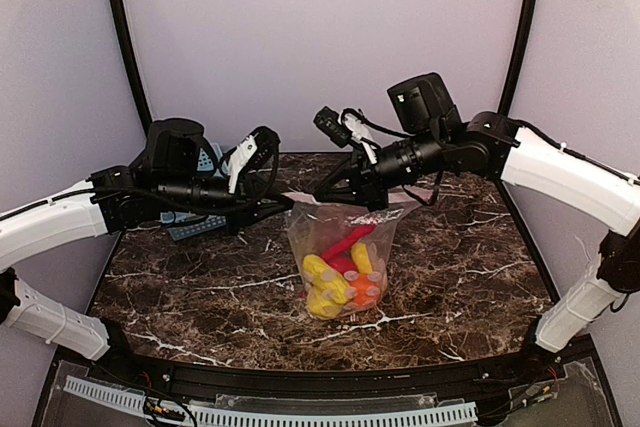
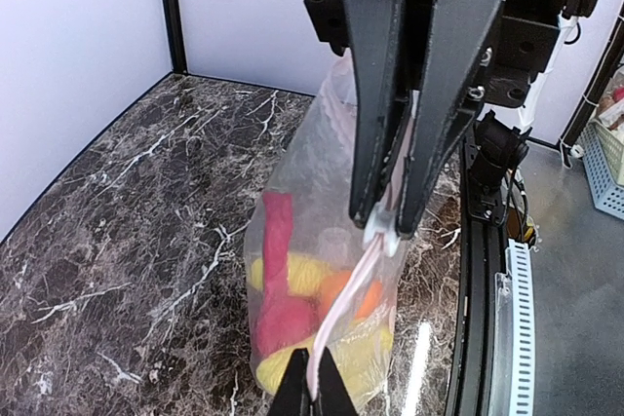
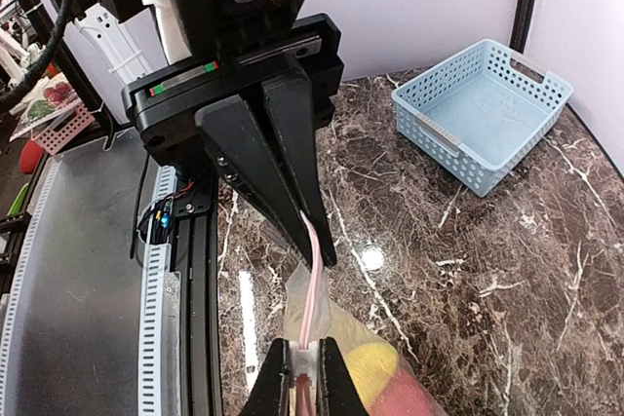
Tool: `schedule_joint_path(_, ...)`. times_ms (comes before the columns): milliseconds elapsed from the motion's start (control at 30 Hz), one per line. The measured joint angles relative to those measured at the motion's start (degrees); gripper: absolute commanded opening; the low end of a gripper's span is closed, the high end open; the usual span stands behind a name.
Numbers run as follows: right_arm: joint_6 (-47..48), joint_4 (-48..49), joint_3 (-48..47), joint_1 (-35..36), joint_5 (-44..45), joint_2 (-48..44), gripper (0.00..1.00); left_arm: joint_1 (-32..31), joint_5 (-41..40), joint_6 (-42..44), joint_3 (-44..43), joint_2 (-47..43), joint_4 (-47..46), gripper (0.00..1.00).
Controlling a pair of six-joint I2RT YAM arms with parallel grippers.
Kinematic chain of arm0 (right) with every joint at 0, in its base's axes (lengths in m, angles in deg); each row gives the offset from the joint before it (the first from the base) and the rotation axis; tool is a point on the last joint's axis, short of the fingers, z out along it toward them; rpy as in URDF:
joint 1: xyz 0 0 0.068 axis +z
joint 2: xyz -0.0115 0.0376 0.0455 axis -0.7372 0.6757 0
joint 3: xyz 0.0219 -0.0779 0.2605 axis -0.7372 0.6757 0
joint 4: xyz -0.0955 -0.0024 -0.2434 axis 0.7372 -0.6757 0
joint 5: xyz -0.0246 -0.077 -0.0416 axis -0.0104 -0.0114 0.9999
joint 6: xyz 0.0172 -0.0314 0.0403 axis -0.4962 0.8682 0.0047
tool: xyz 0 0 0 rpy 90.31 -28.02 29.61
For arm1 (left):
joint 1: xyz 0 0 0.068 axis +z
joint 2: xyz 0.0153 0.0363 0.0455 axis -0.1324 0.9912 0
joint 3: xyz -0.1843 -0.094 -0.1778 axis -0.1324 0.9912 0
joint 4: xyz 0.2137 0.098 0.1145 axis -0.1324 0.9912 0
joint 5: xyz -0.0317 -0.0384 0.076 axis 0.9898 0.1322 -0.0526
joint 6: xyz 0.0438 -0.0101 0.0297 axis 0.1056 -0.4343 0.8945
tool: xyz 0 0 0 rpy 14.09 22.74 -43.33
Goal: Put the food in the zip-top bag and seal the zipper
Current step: Zip the zipper on the zipper food storage bag.
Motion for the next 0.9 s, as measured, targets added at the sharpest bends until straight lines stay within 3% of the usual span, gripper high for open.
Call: schedule_joint_path(900, -2.0, 2.0, 4.4, -0.3, 7.7, -4.4, 0.0, 3.8, -5.3, -5.5, 0.1, -1.2, 0.0, 0.01)
